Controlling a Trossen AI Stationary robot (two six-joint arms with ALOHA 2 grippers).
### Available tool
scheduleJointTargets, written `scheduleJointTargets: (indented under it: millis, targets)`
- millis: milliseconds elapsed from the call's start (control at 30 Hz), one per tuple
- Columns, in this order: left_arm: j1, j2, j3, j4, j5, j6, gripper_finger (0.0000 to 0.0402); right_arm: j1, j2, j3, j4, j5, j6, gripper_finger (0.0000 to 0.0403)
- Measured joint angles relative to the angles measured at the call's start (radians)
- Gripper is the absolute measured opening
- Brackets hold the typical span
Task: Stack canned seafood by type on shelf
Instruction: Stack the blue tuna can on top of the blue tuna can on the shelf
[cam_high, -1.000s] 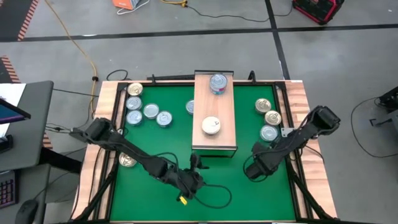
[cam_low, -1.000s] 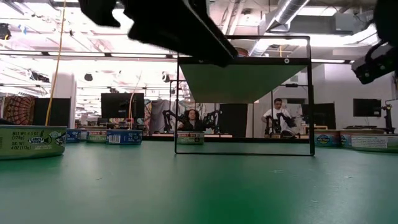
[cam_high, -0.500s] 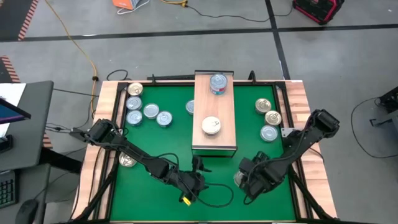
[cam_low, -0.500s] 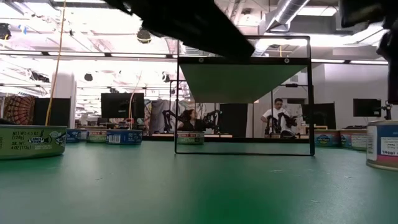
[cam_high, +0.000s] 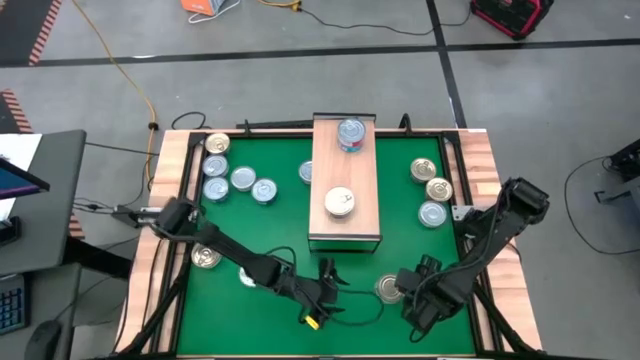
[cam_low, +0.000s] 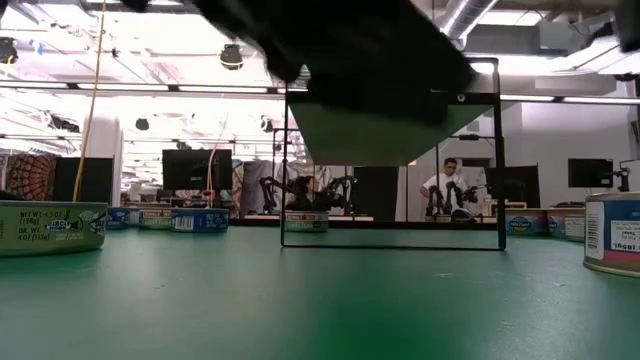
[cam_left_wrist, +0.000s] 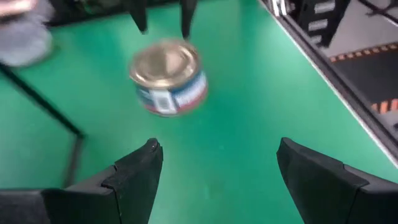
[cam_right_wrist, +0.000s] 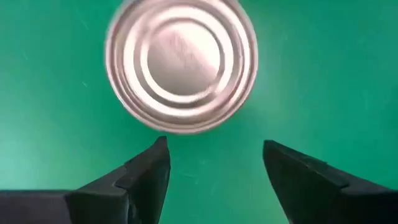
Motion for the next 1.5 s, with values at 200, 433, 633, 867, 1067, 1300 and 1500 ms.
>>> scheduleJointTargets:
  millis: [200, 433, 633, 867, 1067, 1300, 1500]
  targets:
    - [0.02, 0.101, 0.068, 0.025, -0.076, 0.003, 0.0302, 0.044, -0.001, -0.086, -0.005, -0.005, 0.062, 0.0292]
    - [0.072, 0.148, 0.12, 0.034, -0.065, -0.025, 0.0302, 0.03, -0.001, -0.152, 0.053, 0.063, 0.061, 0.0292]
    - [0.103, 0.189, 0.144, 0.044, 0.008, -0.049, 0.0302, -0.004, -0.002, -0.15, 0.177, 0.121, -0.05, 0.0292]
    - [0.097, 0.2, 0.144, 0.014, 0.04, -0.056, 0.0302, -0.04, -0.002, -0.149, 0.415, 0.167, -0.264, 0.0292]
    - [0.091, 0.201, 0.144, -0.047, 0.039, -0.057, 0.0302, -0.031, -0.002, -0.141, 0.26, 0.133, -0.179, 0.0292]
    - [0.096, 0.201, 0.144, -0.057, 0.031, -0.084, 0.0302, -0.061, -0.002, -0.141, 0.318, 0.129, -0.241, 0.0292]
    - [0.095, 0.201, 0.143, -0.054, 0.041, -0.086, 0.0302, -0.108, 0.031, -0.142, 0.482, 0.116, -0.386, 0.0292]
